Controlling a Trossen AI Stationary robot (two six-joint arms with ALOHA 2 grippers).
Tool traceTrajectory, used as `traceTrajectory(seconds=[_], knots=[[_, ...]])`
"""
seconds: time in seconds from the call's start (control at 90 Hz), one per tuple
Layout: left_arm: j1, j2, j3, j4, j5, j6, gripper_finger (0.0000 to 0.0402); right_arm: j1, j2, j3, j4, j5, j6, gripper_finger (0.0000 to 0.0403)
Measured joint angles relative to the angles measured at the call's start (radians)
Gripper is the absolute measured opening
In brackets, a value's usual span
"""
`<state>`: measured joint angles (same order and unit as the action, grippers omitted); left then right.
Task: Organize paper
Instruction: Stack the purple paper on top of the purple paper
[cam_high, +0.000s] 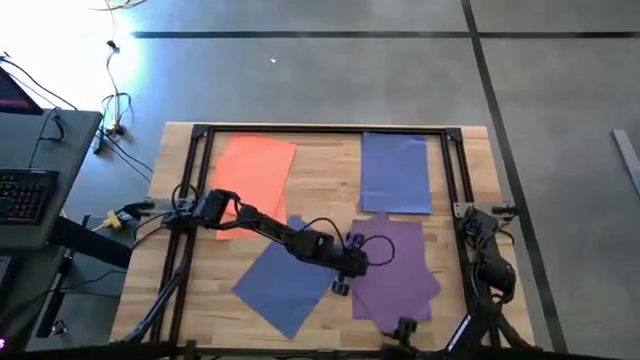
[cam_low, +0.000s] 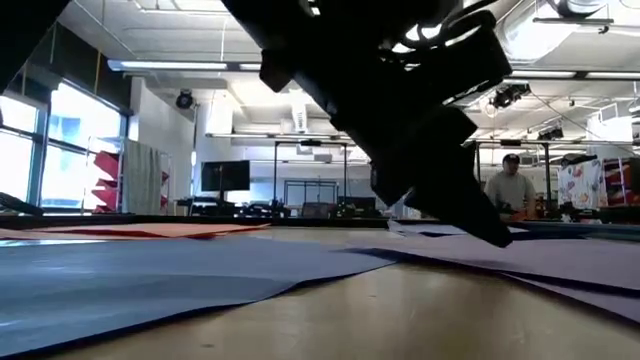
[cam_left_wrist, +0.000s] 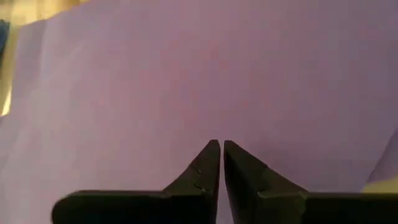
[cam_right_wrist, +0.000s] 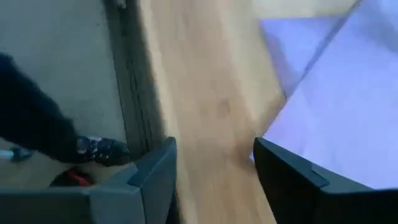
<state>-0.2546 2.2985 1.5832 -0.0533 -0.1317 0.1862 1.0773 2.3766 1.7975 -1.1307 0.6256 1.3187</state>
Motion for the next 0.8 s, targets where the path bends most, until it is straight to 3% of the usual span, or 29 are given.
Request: traceTrajectory(seconds=[0.189, 0.3, 0.589, 0.8], knots=[[0.001, 0.012, 0.001, -0.008, -0.001, 0.002, 0.0, 0.0, 0.005, 0.057, -0.184, 0.0, 0.121, 0.0167], [0.002, 0.013, 0.001, -0.005, 0.0, 0.002, 0.0, 0.001, 0.0, 0.064, -0.199, -0.07, 0.128, 0.0174], [0.007, 0.013, 0.001, -0.007, 0.028, 0.007, 0.0, 0.004, 0.028, 0.068, -0.138, -0.061, -0.04, 0.0215], [0.007, 0.013, 0.001, -0.014, 0.044, 0.009, 0.0, 0.005, 0.056, 0.07, -0.187, -0.038, -0.036, 0.0208]])
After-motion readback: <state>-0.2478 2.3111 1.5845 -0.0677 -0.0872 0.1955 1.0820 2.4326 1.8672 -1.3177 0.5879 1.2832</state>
